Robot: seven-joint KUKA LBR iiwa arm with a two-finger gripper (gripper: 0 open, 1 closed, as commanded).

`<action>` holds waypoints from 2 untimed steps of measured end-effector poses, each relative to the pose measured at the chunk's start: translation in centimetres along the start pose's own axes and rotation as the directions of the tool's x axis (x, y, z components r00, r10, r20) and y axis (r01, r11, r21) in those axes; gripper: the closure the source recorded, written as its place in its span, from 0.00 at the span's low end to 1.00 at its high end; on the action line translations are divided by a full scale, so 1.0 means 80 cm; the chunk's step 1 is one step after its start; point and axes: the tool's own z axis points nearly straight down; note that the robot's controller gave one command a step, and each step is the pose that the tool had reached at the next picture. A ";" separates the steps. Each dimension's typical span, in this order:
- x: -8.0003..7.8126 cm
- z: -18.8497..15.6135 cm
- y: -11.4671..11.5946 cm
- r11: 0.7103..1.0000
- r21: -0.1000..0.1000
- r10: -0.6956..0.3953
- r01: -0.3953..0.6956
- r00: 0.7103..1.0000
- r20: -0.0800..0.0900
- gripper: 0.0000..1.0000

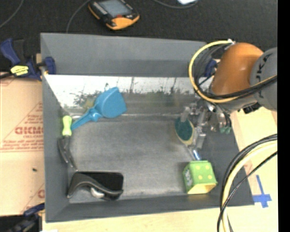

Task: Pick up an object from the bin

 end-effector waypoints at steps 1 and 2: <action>-0.002 -0.006 0.001 1.000 0.001 -0.005 0.005 1.000 0.007 1.00; -0.002 -0.006 0.001 1.000 0.001 -0.006 0.006 1.000 0.007 0.00</action>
Offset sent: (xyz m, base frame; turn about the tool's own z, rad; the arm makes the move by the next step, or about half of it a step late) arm 0.0000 0.0000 0.0000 0.0000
